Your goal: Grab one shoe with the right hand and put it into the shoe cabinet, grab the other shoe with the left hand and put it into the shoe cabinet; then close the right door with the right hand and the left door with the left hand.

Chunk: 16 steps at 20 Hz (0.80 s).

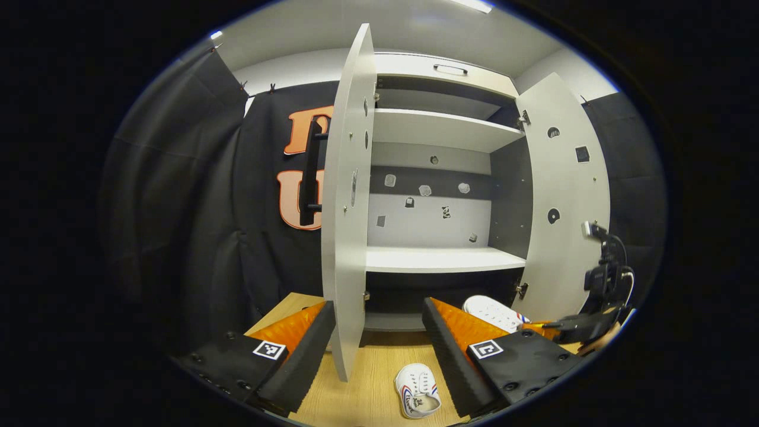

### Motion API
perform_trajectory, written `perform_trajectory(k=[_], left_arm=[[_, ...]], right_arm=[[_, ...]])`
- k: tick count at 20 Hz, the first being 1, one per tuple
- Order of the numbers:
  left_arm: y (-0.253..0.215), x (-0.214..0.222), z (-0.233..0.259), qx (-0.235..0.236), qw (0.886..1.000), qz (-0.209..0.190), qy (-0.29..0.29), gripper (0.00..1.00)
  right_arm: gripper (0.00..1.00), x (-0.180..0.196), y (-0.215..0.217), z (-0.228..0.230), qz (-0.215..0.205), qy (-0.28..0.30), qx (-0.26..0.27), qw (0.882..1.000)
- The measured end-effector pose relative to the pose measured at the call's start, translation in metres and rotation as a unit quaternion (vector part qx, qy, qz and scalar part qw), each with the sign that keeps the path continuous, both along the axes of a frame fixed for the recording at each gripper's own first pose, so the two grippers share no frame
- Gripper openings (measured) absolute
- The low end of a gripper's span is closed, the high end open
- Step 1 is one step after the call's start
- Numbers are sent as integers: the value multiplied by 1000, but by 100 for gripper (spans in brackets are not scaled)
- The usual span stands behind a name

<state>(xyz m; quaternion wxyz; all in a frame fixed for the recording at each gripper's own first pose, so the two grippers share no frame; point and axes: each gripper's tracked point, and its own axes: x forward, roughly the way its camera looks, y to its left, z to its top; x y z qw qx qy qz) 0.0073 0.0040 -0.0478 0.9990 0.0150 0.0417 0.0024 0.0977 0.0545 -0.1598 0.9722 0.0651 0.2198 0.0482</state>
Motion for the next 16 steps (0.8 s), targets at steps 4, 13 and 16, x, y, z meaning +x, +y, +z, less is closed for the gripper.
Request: perform_trajectory(k=[4, 13, 16], left_arm=[[-2, 3, 0, -5, 1000, 1, 1, 96], [9, 9, 0, 1, 1000, 13, -3, 96], [14, 13, -2, 3, 1000, 17, -5, 97]], right_arm=[[0, 28, 5, 50, 2, -28, 4, 1000], [0, 111, 20, 138, -5, -86, 1, 996], [0, 146, 22, 160, -11, -100, -8, 995]])
